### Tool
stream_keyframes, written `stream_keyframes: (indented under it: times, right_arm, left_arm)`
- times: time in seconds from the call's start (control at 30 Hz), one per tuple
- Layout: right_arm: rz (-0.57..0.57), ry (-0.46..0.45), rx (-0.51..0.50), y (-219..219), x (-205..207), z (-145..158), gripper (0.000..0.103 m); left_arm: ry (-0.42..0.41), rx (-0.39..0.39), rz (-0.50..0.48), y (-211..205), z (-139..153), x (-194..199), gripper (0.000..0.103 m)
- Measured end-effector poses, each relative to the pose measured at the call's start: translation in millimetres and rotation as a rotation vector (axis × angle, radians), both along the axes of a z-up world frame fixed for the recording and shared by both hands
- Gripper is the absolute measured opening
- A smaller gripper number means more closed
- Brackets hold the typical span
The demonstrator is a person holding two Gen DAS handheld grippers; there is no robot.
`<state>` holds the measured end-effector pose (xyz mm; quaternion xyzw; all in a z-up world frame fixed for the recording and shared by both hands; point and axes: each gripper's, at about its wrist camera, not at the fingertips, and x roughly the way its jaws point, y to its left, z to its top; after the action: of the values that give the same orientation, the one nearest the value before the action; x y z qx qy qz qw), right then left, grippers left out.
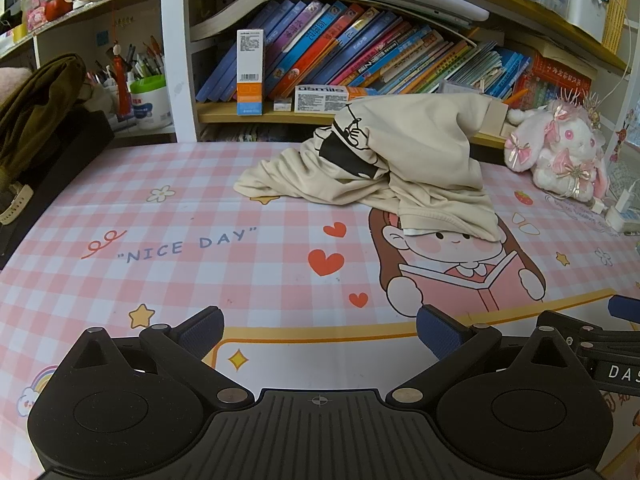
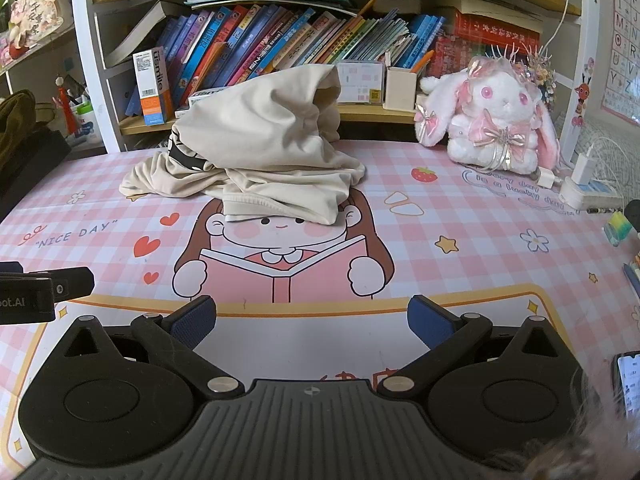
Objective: Fold clothes
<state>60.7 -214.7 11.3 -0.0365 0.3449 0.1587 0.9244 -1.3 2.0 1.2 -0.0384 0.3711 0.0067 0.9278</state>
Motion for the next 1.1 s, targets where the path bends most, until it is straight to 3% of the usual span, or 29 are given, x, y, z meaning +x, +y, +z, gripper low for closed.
stream_keyframes:
  times: [0.9,1.1]
  right_arm:
    - [0.003,0.006,0.005,-0.4,0.3,0.1,0.103]
    - [0.005,0.009,0.006,0.0,1.0,-0.5,0.103]
  left_arm:
    - [0.002,0.007,0.024,0.4,0.4,-2.5,0.103]
    - [0.002,0.015,0.078,0.5,0.4,-3.0,0.103]
